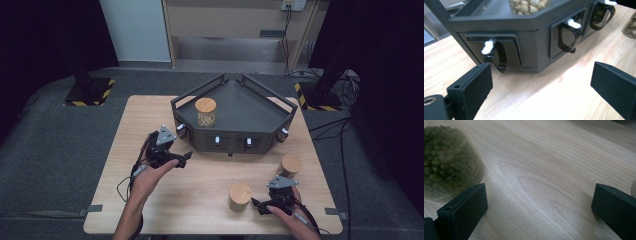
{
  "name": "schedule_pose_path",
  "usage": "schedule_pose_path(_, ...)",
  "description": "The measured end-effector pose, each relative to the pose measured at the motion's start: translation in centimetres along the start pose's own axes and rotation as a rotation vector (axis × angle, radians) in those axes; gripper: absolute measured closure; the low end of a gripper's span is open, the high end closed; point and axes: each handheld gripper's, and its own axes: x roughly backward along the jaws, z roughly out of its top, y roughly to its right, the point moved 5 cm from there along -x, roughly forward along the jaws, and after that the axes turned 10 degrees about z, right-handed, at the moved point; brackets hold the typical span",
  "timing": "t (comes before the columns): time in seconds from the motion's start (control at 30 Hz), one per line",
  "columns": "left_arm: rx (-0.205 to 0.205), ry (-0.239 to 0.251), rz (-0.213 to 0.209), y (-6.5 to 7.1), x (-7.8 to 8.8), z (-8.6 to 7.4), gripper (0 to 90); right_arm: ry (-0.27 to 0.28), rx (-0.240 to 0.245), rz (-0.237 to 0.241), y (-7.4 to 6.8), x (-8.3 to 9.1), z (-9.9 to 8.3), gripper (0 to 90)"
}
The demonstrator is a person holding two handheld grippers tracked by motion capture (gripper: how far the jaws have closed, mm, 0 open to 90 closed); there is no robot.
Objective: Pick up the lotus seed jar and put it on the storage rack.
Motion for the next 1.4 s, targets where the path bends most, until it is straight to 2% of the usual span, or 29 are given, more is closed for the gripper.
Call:
schedule_pose_path(0.13,0.014,-0.006,0.002,0.3,0.1,-0.8,2.7,0.000,0.000,0.000,0.0,0.0,0.0,0.6)
schedule_pose_path(0.23,0.014,-0.011,0.019,0.6,0.2,-1.3,2.7,0.000,0.000,0.000,0.0,0.0,0.0,0.6)
schedule_pose_path(0.67,0.040,-0.025,0.015,1.3,0.7,-3.1,2.7,0.000,0.000,0.000,0.0,0.0,0.0,0.6)
schedule_pose_path(1.4,0.074,-0.070,0.000,2.6,0.3,-6.1,2.6,0.000,0.000,0.000,0.0,0.0,0.0,0.6)
